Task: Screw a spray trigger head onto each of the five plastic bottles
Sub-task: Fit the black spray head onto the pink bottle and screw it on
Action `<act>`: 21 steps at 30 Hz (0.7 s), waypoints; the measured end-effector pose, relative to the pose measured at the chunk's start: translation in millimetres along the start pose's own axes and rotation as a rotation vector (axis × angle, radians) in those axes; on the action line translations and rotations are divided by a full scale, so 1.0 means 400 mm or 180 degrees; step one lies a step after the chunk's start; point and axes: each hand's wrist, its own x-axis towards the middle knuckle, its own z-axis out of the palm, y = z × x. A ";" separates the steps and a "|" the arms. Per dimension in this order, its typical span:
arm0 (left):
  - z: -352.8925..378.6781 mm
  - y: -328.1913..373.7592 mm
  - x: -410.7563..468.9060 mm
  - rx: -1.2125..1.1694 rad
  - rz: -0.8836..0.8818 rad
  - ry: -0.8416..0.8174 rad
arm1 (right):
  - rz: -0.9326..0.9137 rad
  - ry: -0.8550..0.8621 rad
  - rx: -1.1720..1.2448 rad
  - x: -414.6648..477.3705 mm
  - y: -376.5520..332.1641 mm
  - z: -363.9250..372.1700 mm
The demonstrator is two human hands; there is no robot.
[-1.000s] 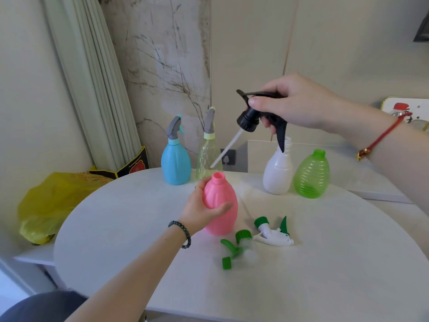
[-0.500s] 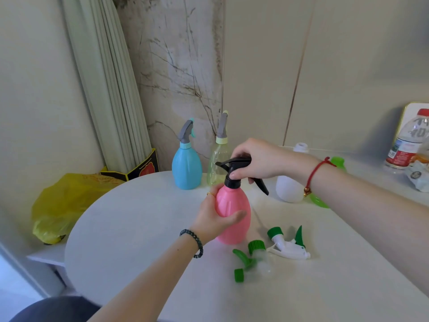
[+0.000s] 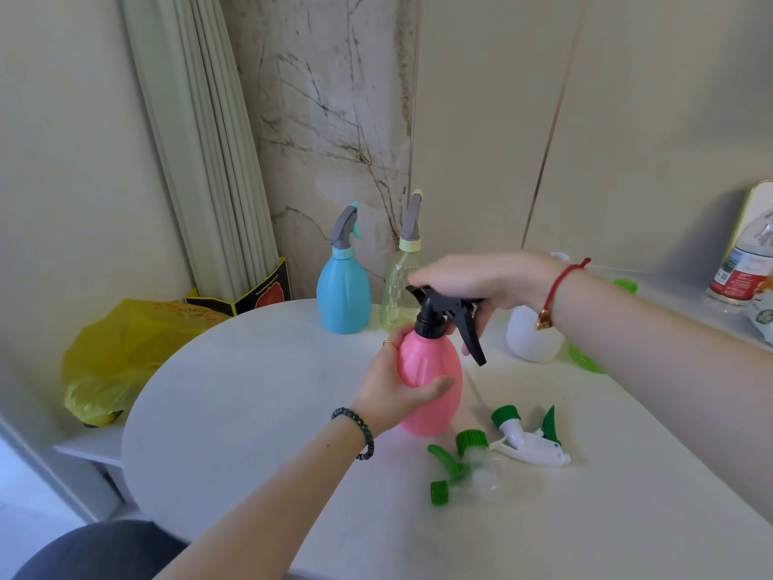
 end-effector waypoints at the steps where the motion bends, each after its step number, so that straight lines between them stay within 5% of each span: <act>1: 0.000 -0.001 0.000 0.0011 0.0000 -0.0008 | 0.0053 -0.0174 0.0380 -0.002 0.003 -0.008; 10: 0.003 -0.004 -0.001 -0.0038 0.0041 -0.0006 | -0.0087 -0.1479 0.2504 0.013 0.093 -0.037; 21: 0.002 -0.016 0.004 -0.0115 0.0010 -0.0001 | -0.0955 -0.1504 0.3791 0.034 0.179 0.038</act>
